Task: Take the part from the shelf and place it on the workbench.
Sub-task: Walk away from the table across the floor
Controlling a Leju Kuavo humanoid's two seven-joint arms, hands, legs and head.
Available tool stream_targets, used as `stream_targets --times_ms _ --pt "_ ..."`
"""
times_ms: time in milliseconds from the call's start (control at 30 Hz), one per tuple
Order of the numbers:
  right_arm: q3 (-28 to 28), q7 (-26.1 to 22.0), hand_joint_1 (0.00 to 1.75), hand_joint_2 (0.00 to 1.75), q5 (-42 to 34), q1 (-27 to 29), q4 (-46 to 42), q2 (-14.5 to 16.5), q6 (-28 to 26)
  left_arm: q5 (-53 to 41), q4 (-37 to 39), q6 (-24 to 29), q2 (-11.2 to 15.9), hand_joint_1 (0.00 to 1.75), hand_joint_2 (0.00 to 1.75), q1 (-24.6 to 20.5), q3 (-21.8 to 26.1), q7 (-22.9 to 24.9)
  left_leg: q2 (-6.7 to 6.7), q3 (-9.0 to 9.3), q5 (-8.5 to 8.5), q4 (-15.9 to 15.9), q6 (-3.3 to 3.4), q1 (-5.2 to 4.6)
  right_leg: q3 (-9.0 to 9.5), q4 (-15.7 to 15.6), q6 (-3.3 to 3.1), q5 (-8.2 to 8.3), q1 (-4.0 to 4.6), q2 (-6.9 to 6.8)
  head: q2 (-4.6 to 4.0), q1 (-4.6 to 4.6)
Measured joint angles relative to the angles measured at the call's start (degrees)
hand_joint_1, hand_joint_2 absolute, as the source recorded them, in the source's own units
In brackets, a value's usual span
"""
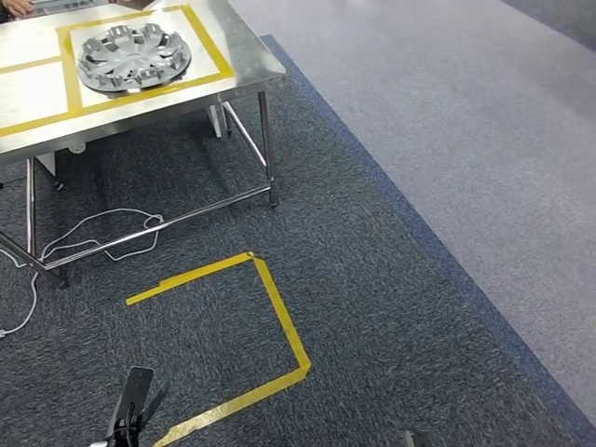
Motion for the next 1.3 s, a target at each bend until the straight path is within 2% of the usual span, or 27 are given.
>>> stream_targets --times_ms 67,100,133,167,233,267,300,367,433,500,567,600,633,667,700,767,833,867,900,967,1033,1067,1100,1133,1167,1233,1300 --pt "0.2 -0.5 0.0 0.0 -0.4 -0.4 0.5 0.0 0.2 0.0 0.0 0.0 0.0 0.0 0.0 0.0 0.0 0.0 1.02 -0.11 0.0 0.0 0.08 -0.13 -3.53 7.5 0.42 -3.07 -0.19 -0.71 -0.01 0.14" --pt "0.4 -0.6 0.0 0.0 -0.5 -0.5 0.8 0.0 0.2 0.0 0.0 0.0 0.0 0.0 0.0 0.0 0.0 0.0 1.51 -0.12 0.0 0.0 0.09 -0.18 -4.29 9.3 0.54 -3.31 -0.25 -0.84 -0.01 0.12" --pt "0.5 -0.7 0.0 0.0 -0.6 -0.5 1.0 0.0 0.2 0.0 0.0 0.0 0.0 0.0 0.0 -0.1 0.0 0.0 1.92 -0.09 -0.01 0.0 0.08 -0.22 -3.84 8.6 0.57 -2.41 -0.29 -0.94 -0.01 0.14" --pt "0.6 -0.7 0.0 0.0 -0.7 -0.5 1.2 0.0 0.2 0.0 0.0 0.0 0.0 0.0 0.0 -0.1 0.0 0.0 2.29 -0.01 -0.03 0.0 0.05 -0.25 -2.15 5.6 0.48 -0.62 -0.31 -1.18 -0.01 0.13" --pt "0.7 -0.8 0.0 0.0 -0.8 -0.6 1.5 0.0 0.2 0.0 0.0 -0.1 0.0 0.0 0.0 -0.2 0.0 0.0 2.96 0.17 -0.13 0.1 -0.18 -0.41 2.45 -2.8 0.04 2.59 -0.12 -2.63 -0.01 0.14" --pt "0.7 -0.9 0.0 0.0 -0.9 -0.8 1.6 0.0 0.2 0.0 0.0 -0.1 0.0 0.0 0.0 -0.3 0.0 0.0 3.29 0.19 -0.2 0.1 -0.41 -0.54 4.08 -5.8 -0.27 3.34 0.03 -3.27 -0.01 0.11" --pt "0.7 -1.0 0.0 0.0 -0.9 -0.9 1.7 0.0 0.3 -0.1 0.0 -0.1 0.0 0.0 0.0 -0.3 0.0 -0.1 3.63 0.18 -0.24 0.2 -0.68 -0.66 4.85 -7.3 -0.54 3.48 0.19 -3.63 -0.01 0.08" --pt "1.0 -1.1 0.0 0.0 -1.0 -1.1 1.9 0.1 0.4 -0.1 0.0 -0.2 0.0 0.0 0.0 -0.3 0.0 -0.1 4.36 0.16 -0.2 0.2 -1.29 -0.76 4.87 -7.6 -1.1 3.58 0.32 -3.04 -0.02 0.04" --pt "1.1 -1.2 0.0 0.0 -1.3 -1.1 2.3 0.1 0.7 -0.1 0.0 -0.1 0.0 0.0 0.0 -0.3 0.0 -0.1 3.94 -0.11 -1.18 1.2 -1.9 -0.58 4.78 -7.9 -1.72 3.97 0.13 -2.23 -0.01 -0.03" --pt "1.2 -1.2 0.0 0.0 -1.5 -1.2 2.7 0.2 1.0 -0.1 0.1 0.1 0.0 0.0 0.0 -0.3 0.0 -0.1 2.17 -2.19 -4.64 6.3 -2.36 -0.36 4.73 -8.1 -2.26 4.31 -0.04 -1.32 -0.01 -0.23" --pt "1.3 -1.3 0.0 0.0 -1.5 -1.4 3.0 0.3 1.1 -0.1 0.1 0.2 0.0 0.0 0.0 -0.1 0.0 -0.1 1.05 -5.44 -8.12 13.7 -2.54 -0.31 4.6 -8.1 -2.47 4.41 0.03 -0.23 -0.01 -0.33" --pt "1.4 -1.3 0.0 0.0 -1.6 -1.5 3.2 0.3 1.1 -0.1 0.1 0.2 0.0 0.0 0.0 -0.1 0.0 0.0 0.91 -6.42 -8.52 15.8 -2.54 -0.31 4.59 -8.0 -2.49 4.43 0.08 0.35 0.0 -0.32" --pt "1.4 -1.4 0.0 0.0 -1.6 -1.5 3.4 0.3 1.1 -0.1 0.1 0.2 0.0 0.0 0.0 -0.1 0.0 0.0 0.82 -6.52 -7.77 15.9 -2.46 -0.32 4.59 -8.0 -2.5 4.45 0.12 0.96 0.0 -0.31" --pt "1.5 -1.4 0.0 0.0 -1.6 -1.5 3.6 0.3 1.1 -0.1 0.2 0.2 0.0 0.0 0.0 -0.1 0.0 0.0 0.6 -5.62 -6.01 13.9 -2.3 -0.31 4.62 -8.0 -2.48 4.47 0.15 1.62 -0.01 -0.3" --pt "1.5 -1.4 0.0 0.0 -1.7 -1.5 3.7 0.3 1.1 -0.1 0.2 0.2 -0.1 0.0 0.0 -0.1 0.0 0.0 -0.05 -3.98 -3.71 10.4 -2.08 -0.31 4.66 -7.9 -2.44 4.49 0.16 2.29 -0.01 -0.3" --pt "1.5 -1.5 0.0 0.0 -1.7 -1.7 3.9 0.4 1.1 -0.2 0.2 0.2 0.0 0.0 0.0 -0.1 0.0 0.0 -2.43 -0.75 -0.79 3.4 -1.53 -0.23 4.49 -7.7 -2.17 4.57 0.24 3.6 -0.01 -0.26" --pt "1.6 -1.5 0.0 0.0 -1.8 -1.8 4.1 0.5 1.1 -0.3 0.3 0.3 0.0 0.0 0.0 -0.2 -0.1 0.0 -3.61 0.3 -0.59 0.8 -1.2 -0.27 3.89 -7.5 -1.6 4.81 0.12 4.71 -0.01 -0.25" --pt "1.6 -1.5 0.0 0.0 -1.8 -1.8 4.2 0.5 1.1 -0.3 0.3 0.3 -0.1 0.0 0.0 -0.2 -0.1 0.0 -3.19 0.31 -0.56 0.5 -1.07 -0.31 3.54 -7.5 -1.23 4.98 -0.01 5.25 -0.02 -0.26" --pt "1.6 -1.5 0.0 0.0 -1.9 -1.7 4.3 0.5 1.1 -0.4 0.3 0.3 -0.1 0.0 0.0 -0.3 -0.1 0.1 -2.58 0.29 -0.4 0.3 -0.82 -0.28 3.2 -7.4 -0.9 4.99 -0.1 5.2 -0.02 -0.27" --pt "1.6 -1.5 0.0 0.0 -1.9 -1.6 4.5 0.5 1.1 -0.4 0.3 0.3 -0.2 0.0 0.0 -0.3 -0.1 0.1 -1.29 0.37 -0.06 -0.1 -0.18 -0.12 1.78 -5.1 -0.31 3.44 -0.03 2.92 -0.01 0.06" --pt "1.6 -1.6 0.0 0.0 -2.1 -1.9 4.7 0.5 1.4 -0.5 0.3 0.3 -0.3 0.0 0.0 -0.2 -0.1 0.1 0.19 0.38 0.01 -0.3 0.15 -0.14 -1.44 1.6 0.18 -0.19 -0.04 0.03 -0.01 0.39" --pt "1.6 -1.7 0.0 0.0 -2.2 -2.1 4.8 0.5 1.6 -0.5 0.3 0.3 -0.3 0.0 0.0 -0.1 -0.2 0.1 0.99 0.35 -0.01 -0.3 0.18 -0.2 -3.28 5.5 0.42 -1.83 -0.16 -0.5 -0.01 0.46" --pt "1.6 -1.7 0.0 0.0 -2.3 -2.2 4.9 0.5 1.7 -0.6 0.3 0.3 -0.2 0.0 0.0 0.0 -0.2 0.1 1.78 0.34 -0.03 -0.3 0.18 -0.24 -4.55 8.3 0.62 -2.66 -0.29 -0.75 -0.01 0.43" --pt "1.7 -1.7 0.0 0.0 -2.4 -2.2 5.1 0.5 1.9 -0.6 0.4 0.3 -0.2 0.0 0.0 0.0 -0.2 0.1 2.5 0.35 -0.07 -0.2 0.15 -0.26 -4.81 9.0 0.78 -2.4 -0.41 -0.91 -0.01 0.44" --pt "1.8 -1.7 0.0 0.0 -2.4 -2.2 5.2 0.5 1.9 -0.6 0.4 0.3 -0.3 0.0 0.0 -0.1 -0.2 0.2 3.15 0.41 -0.13 -0.2 0.07 -0.26 -3.82 7.3 0.86 -1.1 -0.49 -1.18 0.0 0.46" --pt "2.0 -1.7 0.0 0.0 -2.4 -2.2 5.4 0.5 2.0 -0.7 0.4 0.3 -0.4 0.0 0.0 -0.1 -0.3 0.2 4.31 0.68 -0.36 -0.2 -0.28 -0.33 0.64 -0.9 0.72 2.35 -0.45 -3.14 -0.01 0.47" --pt "2.1 -1.8 0.0 0.0 -2.4 -2.4 5.5 0.6 2.0 -0.8 0.4 0.2 -0.4 0.0 0.0 -0.1 -0.4 0.2 5.27 0.88 -0.65 -0.1 -0.83 -0.61 3.87 -6.7 0.09 3.9 -0.2 -4.79 -0.01 0.37"
